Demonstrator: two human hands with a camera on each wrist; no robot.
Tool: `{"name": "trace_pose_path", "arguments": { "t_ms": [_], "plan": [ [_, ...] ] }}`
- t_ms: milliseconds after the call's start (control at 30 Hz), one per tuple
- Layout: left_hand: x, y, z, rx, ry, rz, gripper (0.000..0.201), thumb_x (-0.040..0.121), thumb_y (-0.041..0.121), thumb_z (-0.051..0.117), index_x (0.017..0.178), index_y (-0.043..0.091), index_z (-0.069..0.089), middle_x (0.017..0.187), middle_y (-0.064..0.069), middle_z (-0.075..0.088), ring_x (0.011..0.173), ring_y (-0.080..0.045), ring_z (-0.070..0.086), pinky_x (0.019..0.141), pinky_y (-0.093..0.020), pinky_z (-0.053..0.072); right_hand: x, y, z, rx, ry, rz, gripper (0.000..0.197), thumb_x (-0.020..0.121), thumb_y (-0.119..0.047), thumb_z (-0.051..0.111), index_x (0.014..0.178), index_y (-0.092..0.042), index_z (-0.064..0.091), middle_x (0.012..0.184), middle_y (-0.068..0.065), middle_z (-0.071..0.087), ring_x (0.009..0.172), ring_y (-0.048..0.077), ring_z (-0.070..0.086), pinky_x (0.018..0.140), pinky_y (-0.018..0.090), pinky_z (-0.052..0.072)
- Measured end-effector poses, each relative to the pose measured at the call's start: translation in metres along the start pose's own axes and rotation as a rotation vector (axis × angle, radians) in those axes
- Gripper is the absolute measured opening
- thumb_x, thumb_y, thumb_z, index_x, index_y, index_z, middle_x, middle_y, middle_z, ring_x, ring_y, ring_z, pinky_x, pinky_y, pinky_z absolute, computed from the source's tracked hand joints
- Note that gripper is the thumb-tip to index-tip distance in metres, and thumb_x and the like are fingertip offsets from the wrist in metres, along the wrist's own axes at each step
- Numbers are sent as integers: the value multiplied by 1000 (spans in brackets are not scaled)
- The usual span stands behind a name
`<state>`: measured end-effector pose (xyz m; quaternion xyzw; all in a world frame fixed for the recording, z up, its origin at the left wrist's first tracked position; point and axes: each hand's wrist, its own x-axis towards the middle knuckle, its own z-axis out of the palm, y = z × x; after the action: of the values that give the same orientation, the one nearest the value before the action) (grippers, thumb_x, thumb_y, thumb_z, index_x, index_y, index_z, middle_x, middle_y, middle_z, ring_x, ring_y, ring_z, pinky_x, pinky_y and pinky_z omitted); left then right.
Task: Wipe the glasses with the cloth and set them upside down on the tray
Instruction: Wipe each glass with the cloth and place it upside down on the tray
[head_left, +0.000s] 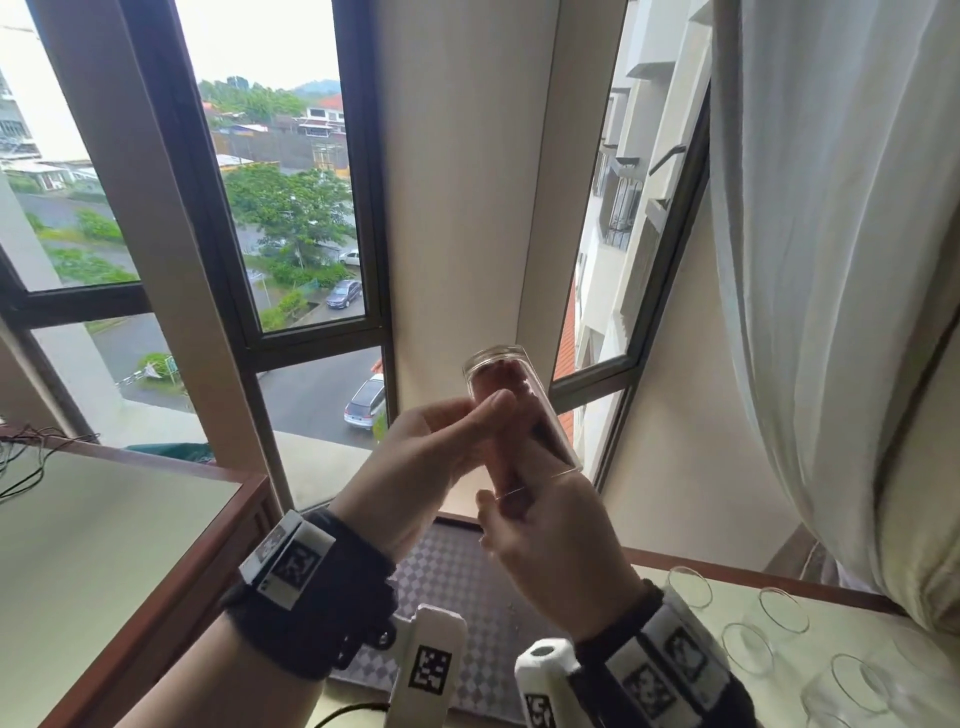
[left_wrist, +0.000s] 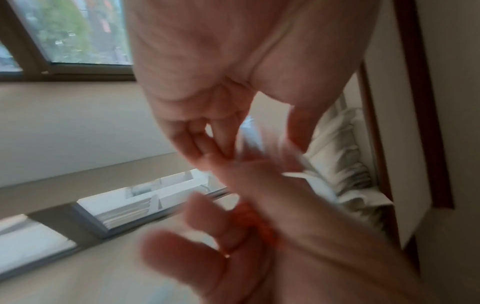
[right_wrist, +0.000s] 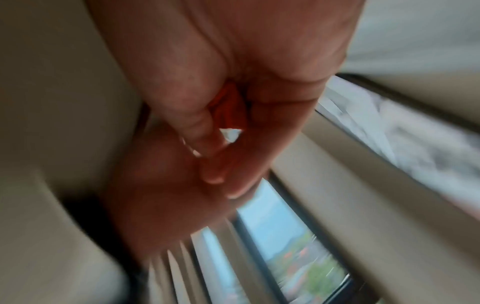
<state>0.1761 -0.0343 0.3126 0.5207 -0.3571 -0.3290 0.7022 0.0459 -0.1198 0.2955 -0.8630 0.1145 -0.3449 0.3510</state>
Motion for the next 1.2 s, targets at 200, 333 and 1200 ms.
{"name": "trace_pose_path", "arguments": {
  "t_ms": [200,333,1200],
  "plan": [
    [-2,0,-5,-208,-81,120,72,87,43,84,125,-14,63,116,-26,69,108,-33,68,104,-46,53,-3,-23,-4,961,-169,200,46,91,5,67,125,-25,62,89,11,70,45,18,60,51,40,59],
    [6,7,-3,1,73,117,53,92,46,77,112,-3,77,117,-33,73,117,-48,69,116,-59,46,4,9,3,-71,76,-91,20,91,-17,69,102,-30,58,67,3,69,50,15,65,52,36,58],
    [0,2,3,36,-107,-72,47,97,48,60,123,10,70,124,-14,73,118,-32,67,112,-53,49,2,13,-24,94,302,-97,27,85,-25,78,64,-17,63,51,-18,54,38,1,45,47,8,38]
  ]
}}
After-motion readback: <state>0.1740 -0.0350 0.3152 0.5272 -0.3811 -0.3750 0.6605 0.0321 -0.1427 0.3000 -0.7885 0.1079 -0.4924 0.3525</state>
